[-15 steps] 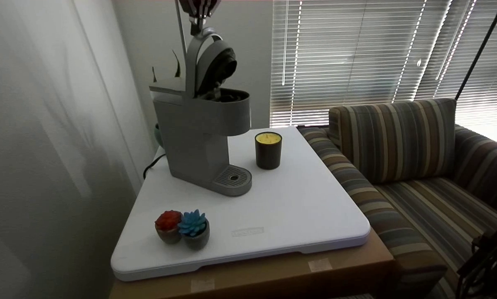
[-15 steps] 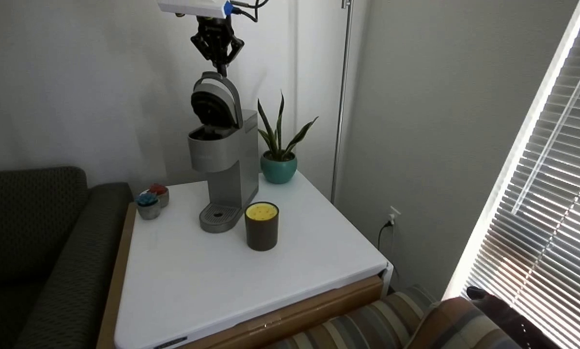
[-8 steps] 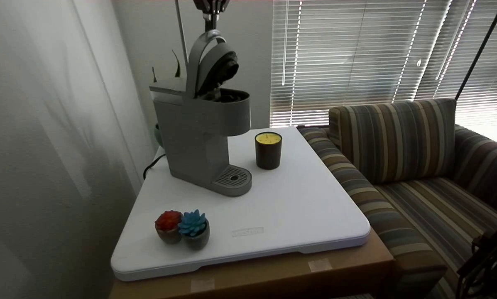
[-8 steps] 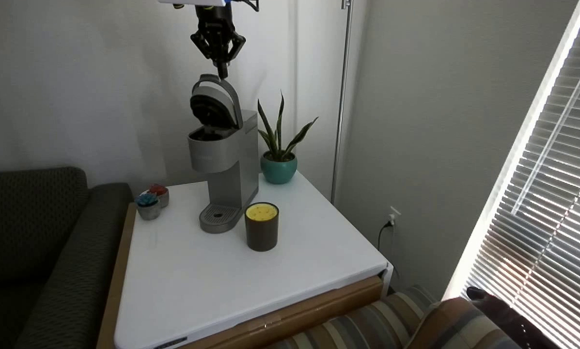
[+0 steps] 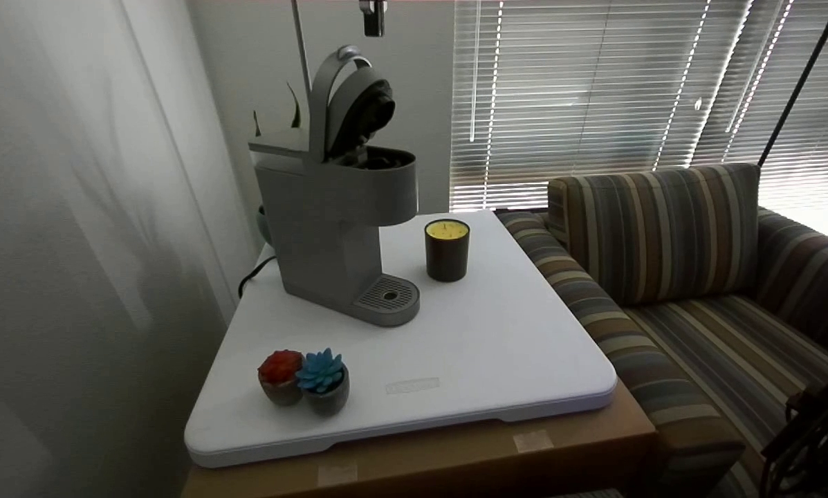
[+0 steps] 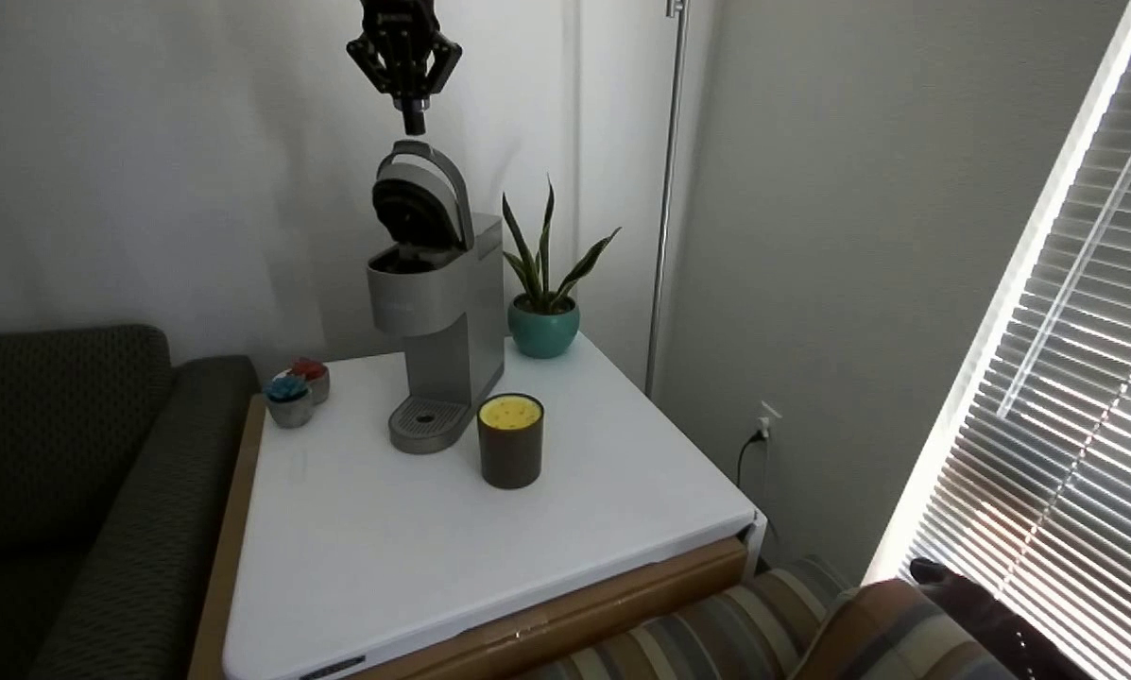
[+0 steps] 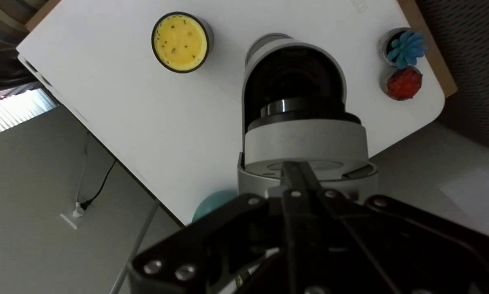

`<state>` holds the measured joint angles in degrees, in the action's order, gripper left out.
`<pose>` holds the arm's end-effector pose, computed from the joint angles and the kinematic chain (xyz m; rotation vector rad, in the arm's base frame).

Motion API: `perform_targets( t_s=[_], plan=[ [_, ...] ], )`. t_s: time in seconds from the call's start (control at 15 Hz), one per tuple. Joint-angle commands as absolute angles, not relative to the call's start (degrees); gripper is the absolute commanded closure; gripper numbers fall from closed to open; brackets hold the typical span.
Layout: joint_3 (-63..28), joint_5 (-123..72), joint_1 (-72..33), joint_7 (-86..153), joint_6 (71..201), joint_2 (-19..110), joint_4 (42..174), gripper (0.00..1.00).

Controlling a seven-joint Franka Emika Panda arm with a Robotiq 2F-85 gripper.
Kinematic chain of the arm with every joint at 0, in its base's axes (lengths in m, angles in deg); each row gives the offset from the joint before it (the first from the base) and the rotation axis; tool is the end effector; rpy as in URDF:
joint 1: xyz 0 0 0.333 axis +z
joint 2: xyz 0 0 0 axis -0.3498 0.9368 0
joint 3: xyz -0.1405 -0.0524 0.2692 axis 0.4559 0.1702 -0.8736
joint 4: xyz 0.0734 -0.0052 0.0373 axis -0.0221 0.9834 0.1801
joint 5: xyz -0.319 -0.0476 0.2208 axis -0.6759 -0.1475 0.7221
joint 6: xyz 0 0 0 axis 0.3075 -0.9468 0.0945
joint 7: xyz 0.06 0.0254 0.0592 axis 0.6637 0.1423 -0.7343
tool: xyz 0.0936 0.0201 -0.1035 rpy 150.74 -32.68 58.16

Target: Close the grey coffeemaker's chamber

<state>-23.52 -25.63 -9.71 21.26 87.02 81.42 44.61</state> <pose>0.7446 0.1462 0.4607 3.0747 0.5300 0.1235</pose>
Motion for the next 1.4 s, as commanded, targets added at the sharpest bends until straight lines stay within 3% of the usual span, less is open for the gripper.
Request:
perform_targets(
  t_s=[0.0,0.4,0.6,1.33],
  plan=[
    [-23.25,-26.25,-9.68,19.94,91.34,82.5,42.47,1.0],
    [-24.57,-24.65,-9.45,20.34,98.86,89.15,34.19,1.0],
    [-25.64,-23.69,-9.59,20.73,101.91,87.53,39.5,1.0],
    [-26.12,-22.93,-10.14,21.34,89.92,86.44,41.67,1.0]
  ],
)
